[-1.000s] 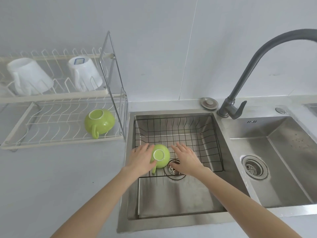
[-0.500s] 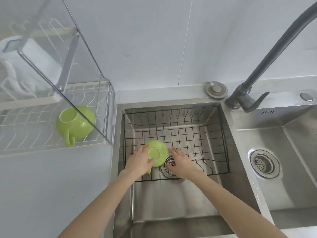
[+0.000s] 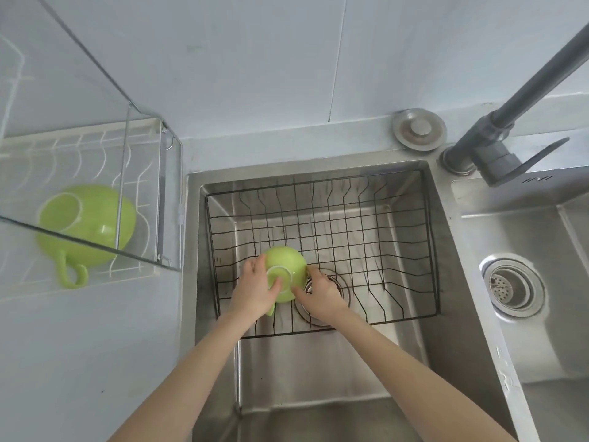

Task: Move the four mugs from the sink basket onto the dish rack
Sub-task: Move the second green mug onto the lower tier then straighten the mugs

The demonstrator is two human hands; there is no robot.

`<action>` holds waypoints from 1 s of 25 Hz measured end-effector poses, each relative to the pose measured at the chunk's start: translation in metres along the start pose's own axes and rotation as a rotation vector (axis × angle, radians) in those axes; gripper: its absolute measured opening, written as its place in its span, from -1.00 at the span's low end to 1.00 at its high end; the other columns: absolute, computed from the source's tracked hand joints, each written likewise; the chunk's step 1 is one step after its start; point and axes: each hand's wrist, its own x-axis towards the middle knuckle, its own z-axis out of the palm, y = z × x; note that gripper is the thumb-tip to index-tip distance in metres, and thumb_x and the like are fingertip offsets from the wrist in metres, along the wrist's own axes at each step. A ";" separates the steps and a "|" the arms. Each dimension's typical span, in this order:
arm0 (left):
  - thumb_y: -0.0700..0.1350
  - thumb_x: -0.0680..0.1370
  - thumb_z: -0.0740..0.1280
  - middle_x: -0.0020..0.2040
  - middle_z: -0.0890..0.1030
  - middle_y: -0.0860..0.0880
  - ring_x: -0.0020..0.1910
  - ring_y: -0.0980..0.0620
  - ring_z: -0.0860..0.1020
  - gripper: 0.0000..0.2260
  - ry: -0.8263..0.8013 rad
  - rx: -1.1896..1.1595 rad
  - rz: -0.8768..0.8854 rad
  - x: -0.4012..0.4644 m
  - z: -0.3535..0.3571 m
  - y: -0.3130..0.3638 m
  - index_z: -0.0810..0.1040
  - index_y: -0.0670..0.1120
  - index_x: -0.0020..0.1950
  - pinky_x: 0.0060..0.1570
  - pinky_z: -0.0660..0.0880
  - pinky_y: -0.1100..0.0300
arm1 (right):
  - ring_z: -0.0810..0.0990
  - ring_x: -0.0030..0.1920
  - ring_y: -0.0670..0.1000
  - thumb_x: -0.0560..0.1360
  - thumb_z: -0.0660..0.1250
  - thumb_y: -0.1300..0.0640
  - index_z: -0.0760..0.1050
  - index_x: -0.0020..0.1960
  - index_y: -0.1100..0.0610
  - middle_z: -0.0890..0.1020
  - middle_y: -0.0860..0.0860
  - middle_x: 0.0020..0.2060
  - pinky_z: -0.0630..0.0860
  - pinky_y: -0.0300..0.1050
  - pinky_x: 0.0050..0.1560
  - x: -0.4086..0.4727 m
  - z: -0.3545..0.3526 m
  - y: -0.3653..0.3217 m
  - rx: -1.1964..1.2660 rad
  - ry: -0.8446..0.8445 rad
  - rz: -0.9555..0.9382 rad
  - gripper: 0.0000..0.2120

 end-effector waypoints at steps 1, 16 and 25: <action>-0.03 0.54 0.22 0.38 0.26 -0.20 0.31 -0.20 0.37 -0.45 0.006 -0.034 -0.014 0.002 0.001 0.002 0.09 -0.12 0.46 0.22 0.36 -0.01 | 0.42 0.28 0.21 0.52 0.24 0.02 0.19 0.39 0.23 0.43 0.23 0.28 0.38 -0.02 0.22 0.002 0.002 -0.002 0.032 0.009 0.015 -0.46; -0.10 0.54 0.23 0.44 0.27 -0.15 0.39 -0.14 0.30 -0.44 0.083 -0.146 0.025 -0.004 -0.007 0.013 0.08 -0.13 0.48 0.33 0.26 0.08 | 0.44 0.27 0.17 0.49 0.28 0.06 0.22 0.39 0.21 0.46 0.17 0.29 0.38 -0.08 0.21 -0.002 0.000 -0.014 0.241 0.171 0.055 -0.46; -0.12 0.54 0.22 0.36 0.34 -0.15 0.31 -0.11 0.38 -0.48 0.068 -0.289 0.109 -0.052 -0.025 0.014 0.13 -0.06 0.47 0.33 0.32 0.08 | 0.43 0.26 0.15 0.48 0.29 0.04 0.26 0.38 0.15 0.40 0.17 0.27 0.37 -0.08 0.23 -0.056 -0.022 -0.024 0.270 0.275 -0.018 -0.47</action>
